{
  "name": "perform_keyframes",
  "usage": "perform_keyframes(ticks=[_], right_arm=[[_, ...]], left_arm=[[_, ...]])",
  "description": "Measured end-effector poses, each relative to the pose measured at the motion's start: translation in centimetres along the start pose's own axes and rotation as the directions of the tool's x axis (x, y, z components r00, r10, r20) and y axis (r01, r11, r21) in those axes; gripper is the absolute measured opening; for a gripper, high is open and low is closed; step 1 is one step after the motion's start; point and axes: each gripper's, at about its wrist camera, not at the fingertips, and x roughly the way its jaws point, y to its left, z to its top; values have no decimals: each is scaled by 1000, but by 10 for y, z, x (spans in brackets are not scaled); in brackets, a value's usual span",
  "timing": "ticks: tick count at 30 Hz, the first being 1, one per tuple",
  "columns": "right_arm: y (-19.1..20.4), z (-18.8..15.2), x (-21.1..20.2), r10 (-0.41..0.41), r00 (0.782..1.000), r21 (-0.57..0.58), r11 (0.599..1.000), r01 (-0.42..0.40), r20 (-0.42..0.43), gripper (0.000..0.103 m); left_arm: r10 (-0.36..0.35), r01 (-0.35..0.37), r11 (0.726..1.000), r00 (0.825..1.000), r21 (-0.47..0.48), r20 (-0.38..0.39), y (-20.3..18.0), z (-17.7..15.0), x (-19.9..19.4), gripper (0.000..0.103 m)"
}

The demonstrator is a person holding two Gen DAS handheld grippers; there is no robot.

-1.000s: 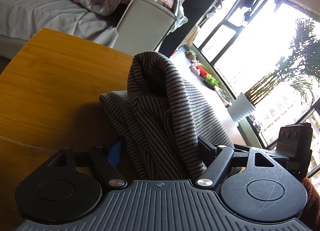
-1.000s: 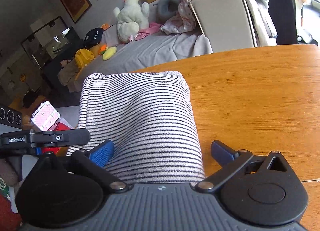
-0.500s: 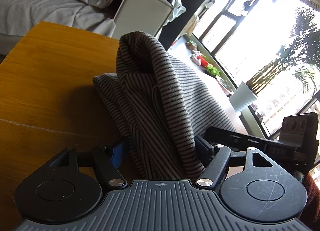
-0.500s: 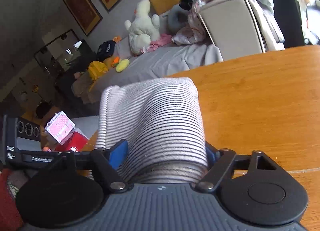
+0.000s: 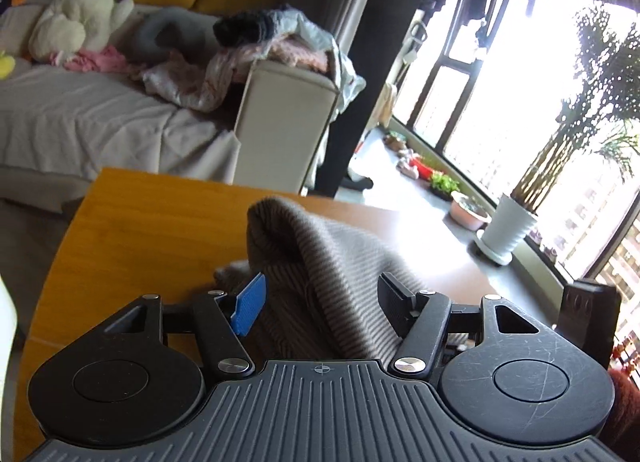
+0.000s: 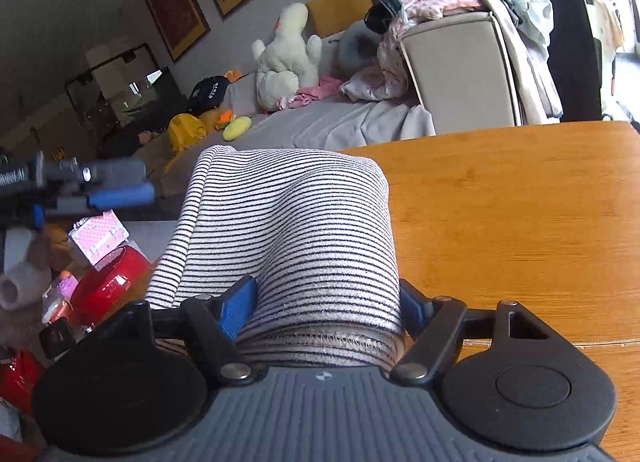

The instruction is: Fold clothes

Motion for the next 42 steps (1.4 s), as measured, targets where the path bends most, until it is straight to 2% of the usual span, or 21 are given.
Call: perform_keyframes(ticks=[3, 6, 8, 10, 14, 16, 18, 19, 21, 22, 24, 26, 27, 30, 33, 36, 38, 40, 42], right_arm=[[4, -1, -1, -19, 1000, -27, 999, 19, 8, 76], [9, -2, -5, -44, 999, -66, 997, 46, 28, 79], [13, -3, -12, -60, 997, -110, 992, 66, 55, 81], [21, -2, -21, -62, 993, -166, 983, 77, 97, 81], [54, 1, -36, -5, 986, -328, 943, 61, 168, 72], [72, -2, -28, 15, 993, -394, 918, 34, 120, 70], [82, -14, -11, -8, 998, -437, 899, 36, 67, 71], [87, -20, -3, -20, 999, -457, 889, 37, 41, 75], [94, -22, 1, -35, 999, -492, 870, 43, 26, 77], [93, -18, -3, -28, 999, -484, 874, 33, 18, 77], [81, -5, -16, 0, 1000, -430, 903, 3, 6, 76], [62, 11, -31, 21, 1000, -347, 938, -13, 19, 78], [52, 19, -39, 31, 999, -304, 952, -22, 26, 82], [10, 41, -49, 56, 998, -122, 991, -53, 23, 87], [-25, 43, -36, 70, 997, 18, 997, -69, -28, 89], [-39, 31, -14, 77, 992, 63, 995, -71, -97, 89], [-44, 23, 0, 95, 986, 83, 993, -85, -136, 85], [-40, 22, 11, 138, 980, 90, 988, -126, -145, 70], [-35, 27, 24, 154, 976, 86, 986, -142, -152, 70]], left_arm=[[-48, 47, 999, 999, 16, 10, -13, 16, 13, 67], [-4, 7, 999, 998, 51, -58, -18, 17, 52, 66], [48, -42, 997, 994, 63, -96, -9, 8, 69, 58], [99, -90, 993, 986, 76, -133, 0, -2, 86, 59], [103, -92, 992, 986, 84, -133, 7, -7, 84, 59], [97, -87, 993, 986, 76, -135, 9, -7, 85, 60], [93, -85, 994, 987, 69, -134, 12, -7, 84, 61], [92, -84, 994, 987, 64, -133, 14, -7, 83, 61], [99, -94, 994, 987, 47, -123, 17, -8, 75, 61], [105, -101, 994, 987, 38, -118, 18, -8, 70, 61], [131, -132, 991, 985, 0, -109, 21, -7, 53, 72], [117, -121, 992, 989, -46, -86, 25, -8, 31, 77], [112, -117, 991, 991, -66, -80, 26, -9, 21, 79], [85, -98, 990, 988, -98, -129, 22, -21, 24, 86], [54, -79, 989, 981, -125, -189, 16, -34, 34, 89], [22, -61, 986, 969, -154, -247, 10, -46, 43, 86], [8, -52, 986, 964, -157, -265, 12, -53, 52, 84], [10, -49, 988, 966, -146, -257, 15, -55, 55, 82], [15, -51, 988, 970, -143, -243, 22, -54, 56, 80]])
